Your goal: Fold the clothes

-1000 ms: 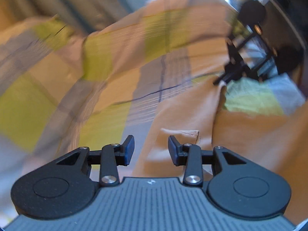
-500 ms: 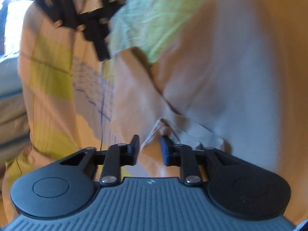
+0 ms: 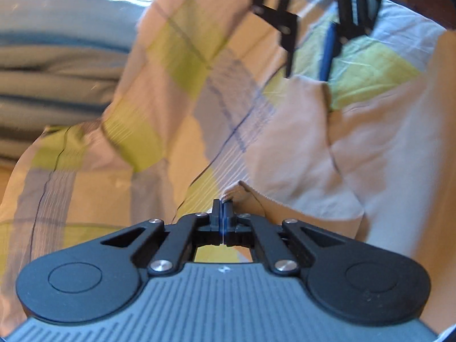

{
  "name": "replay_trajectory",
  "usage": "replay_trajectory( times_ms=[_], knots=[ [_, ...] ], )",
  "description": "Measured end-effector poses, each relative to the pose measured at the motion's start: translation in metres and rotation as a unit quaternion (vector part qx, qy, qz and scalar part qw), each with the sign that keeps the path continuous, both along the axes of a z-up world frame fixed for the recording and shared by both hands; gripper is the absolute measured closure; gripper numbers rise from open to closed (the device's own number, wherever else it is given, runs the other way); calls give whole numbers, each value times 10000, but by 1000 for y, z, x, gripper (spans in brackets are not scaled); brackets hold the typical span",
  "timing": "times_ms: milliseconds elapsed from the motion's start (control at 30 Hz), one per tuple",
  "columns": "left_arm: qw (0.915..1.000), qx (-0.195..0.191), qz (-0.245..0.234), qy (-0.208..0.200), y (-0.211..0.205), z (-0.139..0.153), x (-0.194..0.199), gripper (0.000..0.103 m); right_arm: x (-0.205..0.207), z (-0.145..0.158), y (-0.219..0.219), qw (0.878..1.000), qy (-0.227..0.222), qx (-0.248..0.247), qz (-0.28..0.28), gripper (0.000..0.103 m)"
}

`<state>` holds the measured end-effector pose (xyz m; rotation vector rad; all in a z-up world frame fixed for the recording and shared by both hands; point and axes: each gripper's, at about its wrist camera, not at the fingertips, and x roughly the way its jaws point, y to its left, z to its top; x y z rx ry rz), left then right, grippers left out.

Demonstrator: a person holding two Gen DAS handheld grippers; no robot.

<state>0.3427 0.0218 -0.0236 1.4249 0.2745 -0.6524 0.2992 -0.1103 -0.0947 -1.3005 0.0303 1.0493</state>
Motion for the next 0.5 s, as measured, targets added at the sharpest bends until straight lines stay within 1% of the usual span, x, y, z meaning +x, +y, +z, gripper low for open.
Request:
replay_trajectory(
  times_ms=[67,100,133,200,267,333,367,433,500],
  knots=[
    [9997,-97,200,-57,8,9,-1,103,3,-8,7,9998,-122,-154,60,78],
    [9994,-145,300,-72,11,12,-7,103,4,-10,9,9997,-150,-197,75,86],
    [9989,-194,413,-112,15,14,-10,103,5,-11,12,9997,-130,-207,38,103],
    [9968,-381,682,-192,27,22,-19,103,7,1,10,9999,-74,103,-96,103],
    [9912,-704,1069,-353,39,36,-24,103,7,23,9,9983,-86,492,-312,103],
    [9828,-1004,1458,-523,52,53,-28,103,10,47,9,9953,-116,829,-483,103],
    [9773,-1141,1675,-621,59,62,-30,103,13,61,11,9930,-92,1030,-575,103],
    [9664,-1361,2043,-763,73,79,-28,103,21,82,18,9893,-126,1273,-695,103],
    [9526,-1617,2416,-901,87,93,-20,103,39,100,35,9853,-57,1511,-801,103]
  ],
)
